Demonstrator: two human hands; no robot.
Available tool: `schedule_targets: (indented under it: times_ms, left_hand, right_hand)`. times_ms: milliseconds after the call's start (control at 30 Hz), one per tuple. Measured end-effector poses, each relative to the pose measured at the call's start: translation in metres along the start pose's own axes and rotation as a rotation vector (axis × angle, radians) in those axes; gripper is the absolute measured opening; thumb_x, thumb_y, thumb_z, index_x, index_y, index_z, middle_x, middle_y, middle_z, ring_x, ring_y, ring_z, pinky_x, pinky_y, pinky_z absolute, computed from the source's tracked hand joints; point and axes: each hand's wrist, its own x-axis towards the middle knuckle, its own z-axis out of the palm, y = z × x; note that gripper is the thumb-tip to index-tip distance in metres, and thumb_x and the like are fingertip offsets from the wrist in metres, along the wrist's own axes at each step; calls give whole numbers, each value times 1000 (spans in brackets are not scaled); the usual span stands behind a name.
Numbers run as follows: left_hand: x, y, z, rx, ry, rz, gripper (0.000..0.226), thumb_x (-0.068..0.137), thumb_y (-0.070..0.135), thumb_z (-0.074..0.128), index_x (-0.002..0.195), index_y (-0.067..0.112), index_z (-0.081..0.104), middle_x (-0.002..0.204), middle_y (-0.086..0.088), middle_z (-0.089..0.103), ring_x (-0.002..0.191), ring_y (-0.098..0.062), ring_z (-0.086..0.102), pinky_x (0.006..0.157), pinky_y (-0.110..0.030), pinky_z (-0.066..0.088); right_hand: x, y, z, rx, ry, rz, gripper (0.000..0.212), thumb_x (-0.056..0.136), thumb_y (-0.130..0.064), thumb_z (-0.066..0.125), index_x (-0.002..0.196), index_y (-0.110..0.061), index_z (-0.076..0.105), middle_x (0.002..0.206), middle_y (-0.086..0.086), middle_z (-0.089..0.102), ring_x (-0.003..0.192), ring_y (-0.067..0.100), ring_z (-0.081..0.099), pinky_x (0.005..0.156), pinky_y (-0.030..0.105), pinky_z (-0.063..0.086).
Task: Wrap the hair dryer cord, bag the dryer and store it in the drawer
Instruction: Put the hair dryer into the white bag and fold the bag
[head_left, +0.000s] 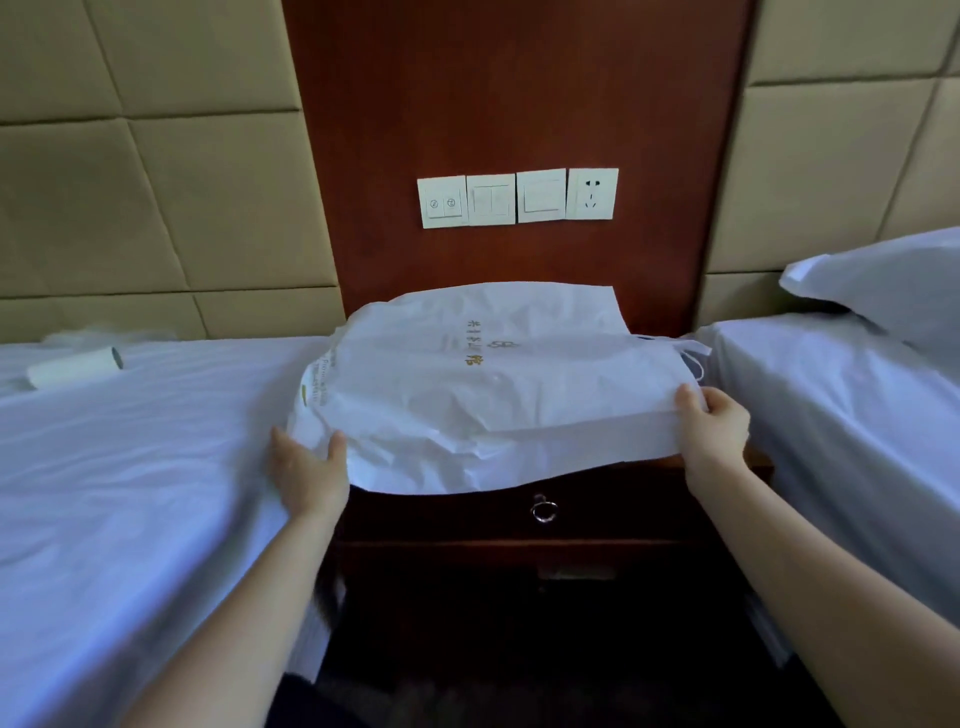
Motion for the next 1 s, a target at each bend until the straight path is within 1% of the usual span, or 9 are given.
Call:
schedule_targets:
  times_ms: [133, 200, 267, 467, 567, 667, 767, 867, 1000]
  left_hand:
    - [2, -12, -7, -154, -65, 31, 25, 91, 17, 58, 105, -3, 52, 98, -25, 61, 86, -37, 61, 79, -46, 54]
    - [-1, -14, -12, -326, -112, 20, 13, 95, 14, 50, 95, 1, 49, 81, -13, 56, 68, -20, 56, 57, -30, 59]
    - [-1, -10, -15, -378, -84, 12, 15, 97, 14, 46, 87, 4, 47, 71, -5, 48, 60, -14, 48, 40, -14, 49]
    - [19, -8, -22, -524, -79, -100, 35, 96, 16, 50, 64, 16, 35, 59, -6, 31, 43, -12, 30, 31, -11, 26]
    - [19, -4, -24, -576, -124, -144, 33, 97, 13, 48, 66, 15, 37, 62, -6, 37, 27, -1, 36, 32, -10, 30]
    - [19, 1, -27, -710, -113, -215, 25, 99, 12, 45, 74, 16, 41, 77, -4, 47, 40, -3, 61, 43, -14, 49]
    - [19, 11, -26, -862, -110, -279, 5, 98, 15, 47, 94, 13, 46, 104, -6, 48, 62, -14, 67, 57, -24, 55]
    - [15, 22, -17, -874, -221, -378, 49, 95, 27, 53, 137, 10, 32, 129, -9, 45, 91, -23, 60, 74, -35, 49]
    - [-7, 41, 0, -734, -521, -536, 58, 94, 36, 52, 144, 14, 32, 148, -17, 35, 124, -30, 49, 90, -41, 42]
  right_hand:
    - [2, 13, 4, 25, 91, 99, 30, 91, -23, 42, 74, -2, 53, 73, 11, 47, 73, 24, 41, 68, 31, 34]
    - [3, 15, 3, 31, 125, 131, 25, 92, -23, 41, 76, -8, 54, 78, 10, 50, 78, 25, 43, 73, 31, 34]
    - [6, 17, 2, 30, 146, 147, 24, 93, -23, 42, 88, -8, 60, 87, 11, 53, 82, 25, 46, 76, 31, 35]
    - [15, 17, -3, 12, 159, 166, 22, 91, -21, 40, 84, -10, 58, 86, 12, 55, 80, 26, 47, 73, 30, 35]
    - [17, 19, -7, -2, 158, 150, 22, 90, -22, 40, 80, -10, 56, 80, 10, 54, 79, 26, 45, 72, 30, 34]
    - [16, 16, -4, 45, 157, 166, 24, 90, -22, 41, 72, -10, 51, 61, 1, 41, 71, 23, 39, 67, 31, 35]
    - [13, 9, 3, 283, 181, 218, 22, 89, -19, 40, 72, -9, 50, 66, 0, 45, 67, 18, 44, 61, 26, 40]
    - [2, -1, 14, 478, 194, 249, 18, 92, -15, 38, 86, -6, 52, 77, 1, 53, 68, 15, 52, 57, 20, 46]
    - [-16, -7, 40, 542, 0, 329, 22, 89, -10, 42, 68, -13, 47, 82, 5, 57, 69, 20, 53, 56, 26, 44]
